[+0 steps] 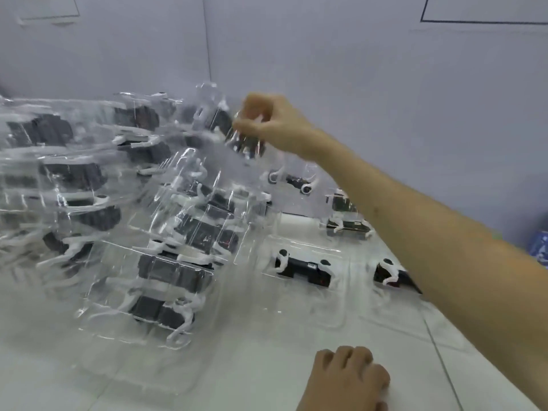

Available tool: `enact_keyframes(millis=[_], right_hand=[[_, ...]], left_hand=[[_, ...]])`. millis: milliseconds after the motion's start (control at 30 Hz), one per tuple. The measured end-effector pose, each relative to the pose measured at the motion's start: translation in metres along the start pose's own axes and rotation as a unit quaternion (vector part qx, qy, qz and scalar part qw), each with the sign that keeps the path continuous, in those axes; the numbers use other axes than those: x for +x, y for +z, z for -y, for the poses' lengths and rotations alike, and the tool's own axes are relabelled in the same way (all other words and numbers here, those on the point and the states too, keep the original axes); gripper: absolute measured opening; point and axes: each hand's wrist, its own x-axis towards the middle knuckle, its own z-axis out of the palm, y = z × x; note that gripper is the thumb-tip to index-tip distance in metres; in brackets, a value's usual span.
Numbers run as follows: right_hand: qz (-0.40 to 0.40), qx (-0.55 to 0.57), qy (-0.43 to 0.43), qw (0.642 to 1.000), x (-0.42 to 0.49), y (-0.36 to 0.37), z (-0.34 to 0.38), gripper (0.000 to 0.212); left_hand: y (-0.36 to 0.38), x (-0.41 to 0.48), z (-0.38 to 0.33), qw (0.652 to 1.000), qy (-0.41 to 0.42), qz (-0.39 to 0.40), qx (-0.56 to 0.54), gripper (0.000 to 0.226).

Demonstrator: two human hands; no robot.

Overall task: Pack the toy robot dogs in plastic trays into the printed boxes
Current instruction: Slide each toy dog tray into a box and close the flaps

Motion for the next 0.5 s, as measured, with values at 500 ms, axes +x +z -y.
enact_keyframes(millis=[500], right_hand=[[-0.049,-0.336,0.079,0.937,-0.381,-0.061,-0.012,0.017]], left_hand=[[-0.03,-0.011,-0.01,0.945,-0.095,-0.237,-0.206,0.026]])
